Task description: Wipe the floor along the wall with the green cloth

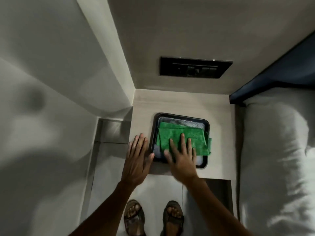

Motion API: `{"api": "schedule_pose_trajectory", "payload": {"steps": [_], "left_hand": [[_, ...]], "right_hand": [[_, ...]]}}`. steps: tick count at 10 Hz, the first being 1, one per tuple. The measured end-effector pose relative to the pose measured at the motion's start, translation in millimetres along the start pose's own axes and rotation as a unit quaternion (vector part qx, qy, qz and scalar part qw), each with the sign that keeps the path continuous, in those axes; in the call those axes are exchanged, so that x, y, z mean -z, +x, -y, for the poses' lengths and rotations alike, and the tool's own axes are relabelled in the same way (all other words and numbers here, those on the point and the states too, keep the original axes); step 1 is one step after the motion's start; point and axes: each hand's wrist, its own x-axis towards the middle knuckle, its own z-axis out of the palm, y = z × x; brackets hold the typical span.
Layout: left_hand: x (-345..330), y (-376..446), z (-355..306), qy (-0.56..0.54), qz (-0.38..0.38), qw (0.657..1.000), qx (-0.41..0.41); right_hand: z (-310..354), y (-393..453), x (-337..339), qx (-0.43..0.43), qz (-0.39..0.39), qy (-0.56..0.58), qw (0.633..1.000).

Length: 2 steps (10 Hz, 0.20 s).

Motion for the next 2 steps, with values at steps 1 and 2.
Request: {"api": "schedule_pose_trajectory", "payload": {"steps": [1, 2], "left_hand": [[2.9, 2.4, 1.4, 0.001, 0.009, 1.000, -0.001], [23.9, -2.0, -14.5, -0.039, 0.013, 0.999, 0.024]], "right_hand": [[0.6, 0.7, -11.8, -0.016, -0.008, -0.021, 1.000], [11.6, -12.3, 19.8, -0.045, -0.041, 0.060, 0.996]]}}
